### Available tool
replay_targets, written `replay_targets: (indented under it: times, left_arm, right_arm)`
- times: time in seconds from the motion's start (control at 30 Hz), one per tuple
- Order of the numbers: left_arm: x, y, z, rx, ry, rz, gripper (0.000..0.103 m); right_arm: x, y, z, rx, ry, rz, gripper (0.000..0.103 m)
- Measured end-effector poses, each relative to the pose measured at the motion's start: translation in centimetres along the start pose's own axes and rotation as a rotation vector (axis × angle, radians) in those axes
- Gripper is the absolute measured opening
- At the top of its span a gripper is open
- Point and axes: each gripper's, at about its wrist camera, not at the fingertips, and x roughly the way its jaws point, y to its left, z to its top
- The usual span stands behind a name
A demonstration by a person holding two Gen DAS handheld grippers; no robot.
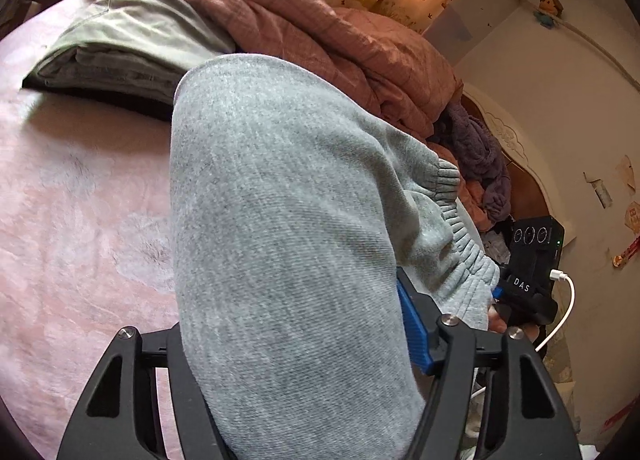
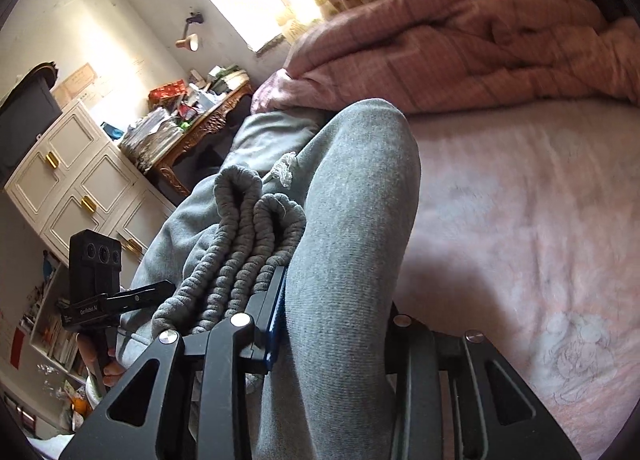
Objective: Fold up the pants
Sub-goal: 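Lift the bundle with both grippers and carry it toward the folded grey-green garment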
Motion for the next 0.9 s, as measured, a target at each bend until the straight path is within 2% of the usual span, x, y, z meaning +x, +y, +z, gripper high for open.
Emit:
replay_targets:
  times: [0.27, 0.5, 0.6, 0.73, 0.9]
  left_arm:
    - [-7.8, -1.0, 6.0, 0.107, -0.172, 0.041, 0.065]
    - [-12.6, 0.4, 14.0, 0.174, -0.279, 0.046, 0.065]
    - [-13.4, 1.8, 17.6, 0.206, -0.329, 0.044, 0.065]
    - [-12.8, 5.2, 21.1, 0.250, -0.376, 0.022, 0.066]
    - [-9.8, 10.2, 24.7, 0.259, -0.383, 0.021, 0.066]
  right_arm:
    - [-0.5, 7.7, 5.8, -0.141, -0.143, 0.057, 0.034]
    - [1.8, 14.0, 13.5, -0.273, -0.230, 0.090, 0.033]
    - [4.0, 16.1, 16.6, -0.298, -0.277, 0.110, 0.034]
    - [8.5, 16.7, 20.1, -0.240, -0.328, 0.212, 0.034]
    - [14.9, 16.2, 22.0, -0.230, -0.367, 0.196, 0.034]
